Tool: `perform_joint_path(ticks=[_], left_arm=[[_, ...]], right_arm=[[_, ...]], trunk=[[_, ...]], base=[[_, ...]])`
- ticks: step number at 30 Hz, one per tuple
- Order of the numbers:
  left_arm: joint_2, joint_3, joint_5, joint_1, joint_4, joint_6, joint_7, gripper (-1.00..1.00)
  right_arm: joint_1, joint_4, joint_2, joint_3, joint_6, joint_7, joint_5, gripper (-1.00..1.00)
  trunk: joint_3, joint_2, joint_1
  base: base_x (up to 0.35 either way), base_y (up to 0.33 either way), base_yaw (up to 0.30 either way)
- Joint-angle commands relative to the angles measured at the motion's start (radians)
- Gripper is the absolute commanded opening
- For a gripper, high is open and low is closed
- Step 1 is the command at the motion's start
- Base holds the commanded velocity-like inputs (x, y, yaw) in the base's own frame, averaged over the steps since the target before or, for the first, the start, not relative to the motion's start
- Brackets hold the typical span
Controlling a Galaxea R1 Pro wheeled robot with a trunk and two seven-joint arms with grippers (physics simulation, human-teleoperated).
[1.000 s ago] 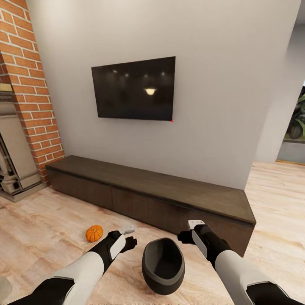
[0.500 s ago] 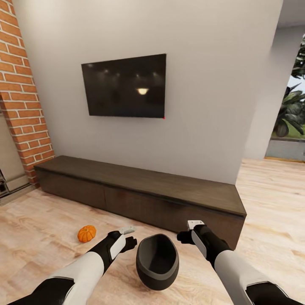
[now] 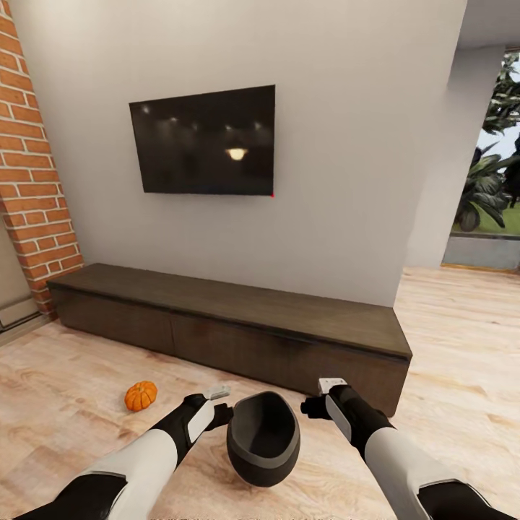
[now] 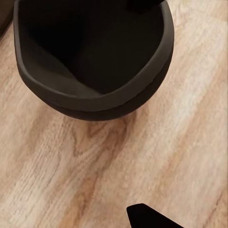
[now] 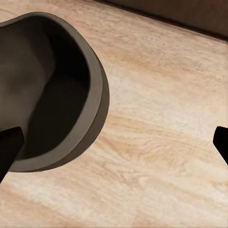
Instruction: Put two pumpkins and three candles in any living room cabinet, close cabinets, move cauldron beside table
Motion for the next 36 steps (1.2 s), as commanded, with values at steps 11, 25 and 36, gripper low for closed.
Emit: perform_joint_path(ticks=[11,25,36], left_arm=[[0.0,-0.004,0.01,0.0,0.0,0.004,0.008,1.0],[0.004,-0.005,-0.016,0.0,0.042,-0.117,0.004,1.0],[0.003,-0.005,-0.044,0.0,0.047,-0.131,0.004,1.0]], right_arm=[[0.001,-0.001,0.0,0.01,-0.028,0.033,-0.007,1.0],[0.001,0.011,0.002,0.043,-0.051,0.05,-0.002,1.0],[0.001,0.019,0.003,0.053,-0.052,0.05,-0.002,1.0]], trunk=[[-0.038,-0.057,0.032],[-0.046,-0.058,0.033],[-0.046,-0.058,0.033]], base=[[0.0,0.0,0.0],[0.03,0.0,0.0],[0.264,0.0,0.0]])
